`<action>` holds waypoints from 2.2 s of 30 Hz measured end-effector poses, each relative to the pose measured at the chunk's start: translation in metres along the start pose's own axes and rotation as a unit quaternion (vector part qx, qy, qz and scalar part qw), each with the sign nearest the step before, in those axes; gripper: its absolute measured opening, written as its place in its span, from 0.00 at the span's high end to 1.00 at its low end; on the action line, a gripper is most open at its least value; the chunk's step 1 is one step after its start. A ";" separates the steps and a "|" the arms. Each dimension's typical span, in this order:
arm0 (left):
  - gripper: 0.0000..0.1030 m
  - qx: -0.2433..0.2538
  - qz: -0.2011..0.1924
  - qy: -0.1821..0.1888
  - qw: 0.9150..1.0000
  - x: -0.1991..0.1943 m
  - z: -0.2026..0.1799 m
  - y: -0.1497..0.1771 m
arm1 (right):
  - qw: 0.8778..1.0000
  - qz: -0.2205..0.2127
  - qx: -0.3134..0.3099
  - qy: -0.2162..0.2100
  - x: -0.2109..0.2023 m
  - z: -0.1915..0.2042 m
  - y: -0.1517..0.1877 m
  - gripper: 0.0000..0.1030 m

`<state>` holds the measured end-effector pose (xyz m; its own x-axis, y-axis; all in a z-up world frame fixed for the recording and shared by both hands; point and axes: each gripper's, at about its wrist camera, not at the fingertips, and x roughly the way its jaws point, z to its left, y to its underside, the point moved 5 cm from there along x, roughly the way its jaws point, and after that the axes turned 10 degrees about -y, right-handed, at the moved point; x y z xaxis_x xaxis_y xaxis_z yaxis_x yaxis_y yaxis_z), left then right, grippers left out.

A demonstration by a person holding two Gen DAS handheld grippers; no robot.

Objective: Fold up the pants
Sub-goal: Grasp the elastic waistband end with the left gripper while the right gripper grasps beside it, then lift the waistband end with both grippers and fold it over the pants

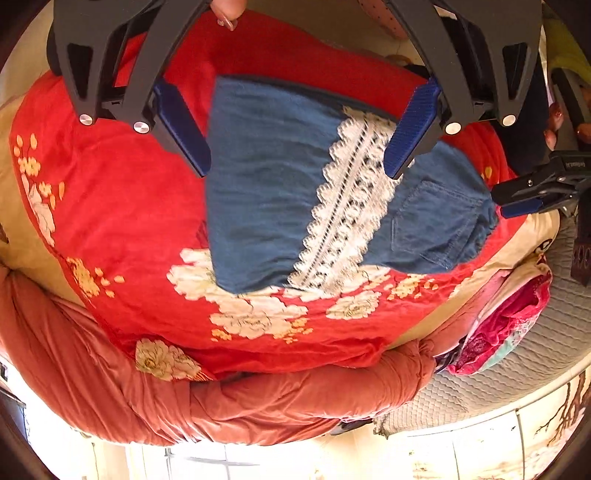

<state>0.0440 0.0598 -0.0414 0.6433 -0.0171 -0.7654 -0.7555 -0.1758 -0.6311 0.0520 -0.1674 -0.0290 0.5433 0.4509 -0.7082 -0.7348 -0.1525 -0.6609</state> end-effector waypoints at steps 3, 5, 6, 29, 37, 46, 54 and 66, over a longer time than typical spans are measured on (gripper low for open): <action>0.09 -0.018 0.000 -0.006 1.000 0.001 0.016 -0.001 | 1.000 0.001 -0.008 -0.002 0.005 0.006 -0.010 0.08; 0.09 -0.032 0.000 -0.012 0.999 0.001 0.027 0.000 | 1.000 0.001 -0.015 -0.003 0.009 0.010 -0.017 0.07; 0.09 -0.041 0.000 -0.017 0.999 0.001 0.035 0.000 | 1.000 0.001 -0.018 -0.005 0.011 0.012 -0.020 0.07; 0.55 -0.143 0.033 0.032 0.989 0.041 0.067 0.010 | 0.968 0.114 -0.161 -0.156 0.130 0.138 -0.113 0.05; 0.55 -0.144 0.033 0.045 0.988 0.051 0.072 0.016 | 0.938 0.200 -0.219 -0.181 0.190 0.184 -0.092 0.05; 0.55 -0.153 0.030 0.066 0.986 0.051 0.077 0.017 | 0.905 0.253 -0.240 -0.244 0.228 0.208 -0.072 0.47; 0.32 -0.195 0.024 0.116 0.974 0.039 0.082 0.014 | 0.911 0.197 -0.183 -0.311 0.191 0.185 -0.093 0.68; 0.37 -0.185 0.039 0.174 0.966 0.030 0.034 -0.012 | 0.915 0.111 -0.124 -0.368 0.118 0.129 -0.118 0.69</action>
<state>0.0678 0.0943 -0.0612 0.6377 -0.3632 -0.6793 -0.7488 -0.4991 -0.4361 0.1508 0.0175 -0.0025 -0.0952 0.8410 -0.5326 -0.6295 -0.4653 -0.6223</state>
